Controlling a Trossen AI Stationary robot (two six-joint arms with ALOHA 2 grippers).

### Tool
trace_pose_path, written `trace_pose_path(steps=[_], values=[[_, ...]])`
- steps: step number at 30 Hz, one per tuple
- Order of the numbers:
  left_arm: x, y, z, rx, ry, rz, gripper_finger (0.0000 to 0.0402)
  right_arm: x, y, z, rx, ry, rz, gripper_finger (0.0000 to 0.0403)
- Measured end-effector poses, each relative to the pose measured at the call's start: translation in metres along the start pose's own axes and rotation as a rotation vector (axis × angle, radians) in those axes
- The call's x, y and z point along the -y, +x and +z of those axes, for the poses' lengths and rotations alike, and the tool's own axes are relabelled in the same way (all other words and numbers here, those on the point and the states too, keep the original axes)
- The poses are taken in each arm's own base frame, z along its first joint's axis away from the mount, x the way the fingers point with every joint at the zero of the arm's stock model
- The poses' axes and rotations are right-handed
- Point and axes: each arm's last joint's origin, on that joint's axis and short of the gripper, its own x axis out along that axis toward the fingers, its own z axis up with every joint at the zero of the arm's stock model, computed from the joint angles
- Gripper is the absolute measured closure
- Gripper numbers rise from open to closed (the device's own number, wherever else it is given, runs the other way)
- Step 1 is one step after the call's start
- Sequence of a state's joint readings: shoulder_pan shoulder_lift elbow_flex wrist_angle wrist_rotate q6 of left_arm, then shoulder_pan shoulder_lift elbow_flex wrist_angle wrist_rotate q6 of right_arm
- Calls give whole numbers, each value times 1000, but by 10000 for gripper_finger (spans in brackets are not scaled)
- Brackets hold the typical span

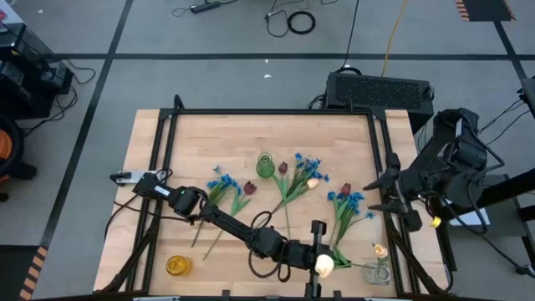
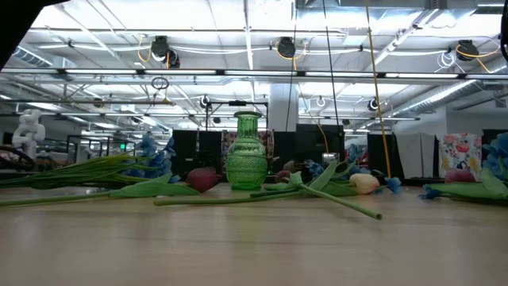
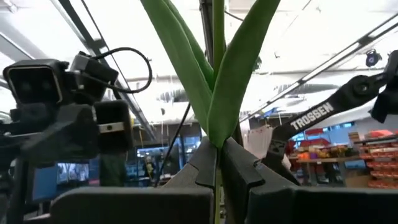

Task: Sort flowers into vase by color
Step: Put the bottom yellow flower into the transparent vase

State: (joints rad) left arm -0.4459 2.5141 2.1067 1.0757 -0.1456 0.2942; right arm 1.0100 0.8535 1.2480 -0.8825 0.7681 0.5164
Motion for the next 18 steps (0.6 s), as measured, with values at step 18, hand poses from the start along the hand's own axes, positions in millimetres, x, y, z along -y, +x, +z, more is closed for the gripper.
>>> trace_pose_path(steps=[18], values=[[-23,3,-11,-59,35,41,392,-43,44,-20,-202,-13,53,202]])
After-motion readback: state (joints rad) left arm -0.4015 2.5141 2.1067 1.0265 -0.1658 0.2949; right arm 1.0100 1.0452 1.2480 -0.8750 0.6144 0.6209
